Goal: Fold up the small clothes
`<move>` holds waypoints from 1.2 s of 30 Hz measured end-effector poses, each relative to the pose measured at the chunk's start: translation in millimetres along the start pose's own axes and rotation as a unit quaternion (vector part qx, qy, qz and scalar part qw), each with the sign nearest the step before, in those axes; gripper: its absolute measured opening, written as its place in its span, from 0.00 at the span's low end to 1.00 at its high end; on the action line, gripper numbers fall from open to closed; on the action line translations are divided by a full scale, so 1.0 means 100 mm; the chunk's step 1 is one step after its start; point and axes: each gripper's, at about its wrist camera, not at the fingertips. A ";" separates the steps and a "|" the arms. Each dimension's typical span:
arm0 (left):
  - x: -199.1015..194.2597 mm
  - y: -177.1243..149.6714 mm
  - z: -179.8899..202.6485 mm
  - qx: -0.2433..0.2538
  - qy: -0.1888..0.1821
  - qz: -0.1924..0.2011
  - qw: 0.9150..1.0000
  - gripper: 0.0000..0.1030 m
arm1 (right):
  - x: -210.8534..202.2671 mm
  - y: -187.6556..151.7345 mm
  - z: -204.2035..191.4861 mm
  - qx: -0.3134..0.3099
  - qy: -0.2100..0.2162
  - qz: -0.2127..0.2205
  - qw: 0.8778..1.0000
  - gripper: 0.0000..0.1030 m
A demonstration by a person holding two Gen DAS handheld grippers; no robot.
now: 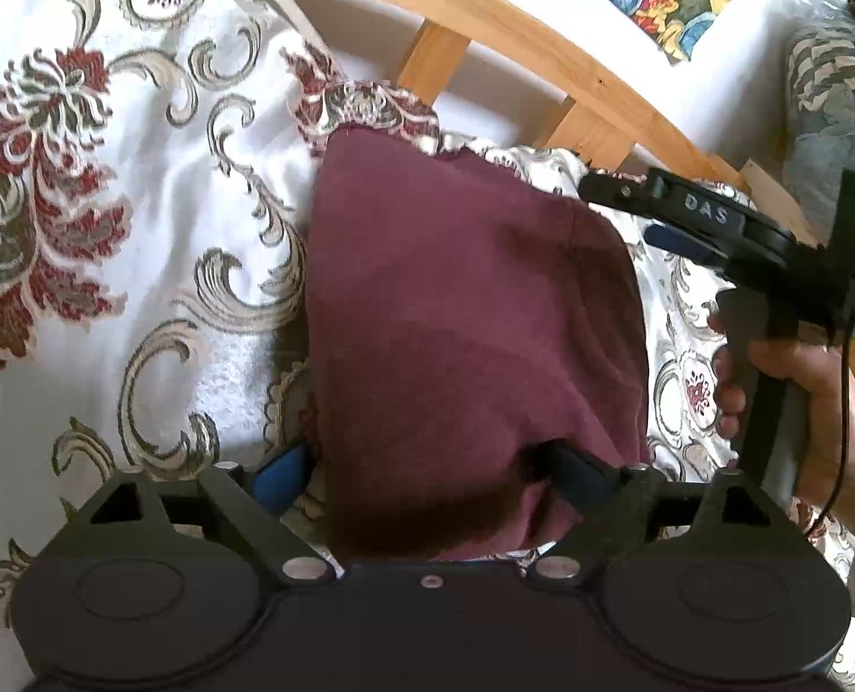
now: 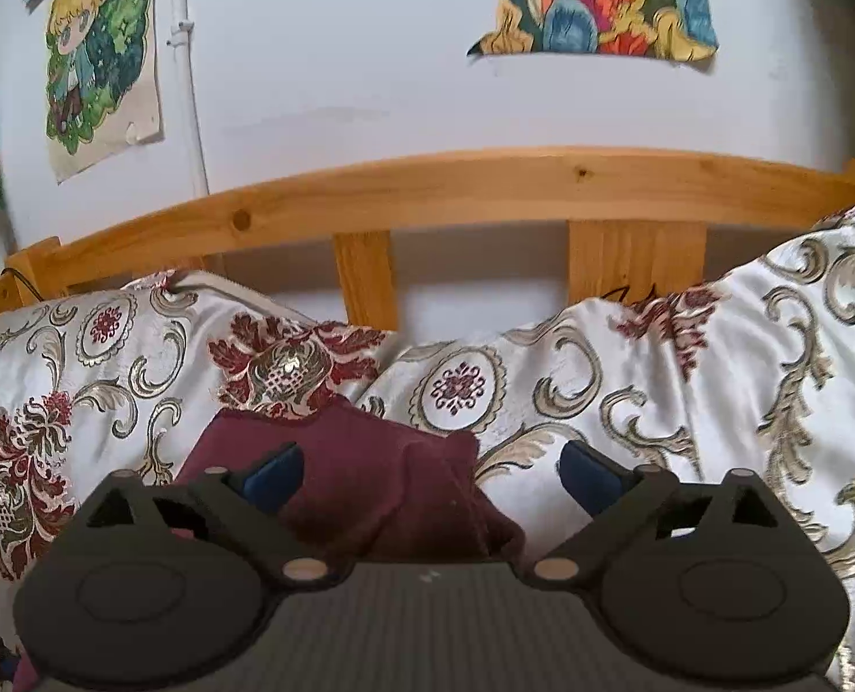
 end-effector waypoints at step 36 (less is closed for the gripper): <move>-1.62 0.06 0.83 0.095 0.065 0.186 0.976 0.99 | -2.16 0.00 -0.34 0.023 -0.005 0.095 0.995 1.00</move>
Point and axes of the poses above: each gripper's, at about its wrist camera, not at the fingertips, and x roughly the way its jaws point, z to its right, y to its top, and after that the axes turned 5 degrees about -x, right-handed
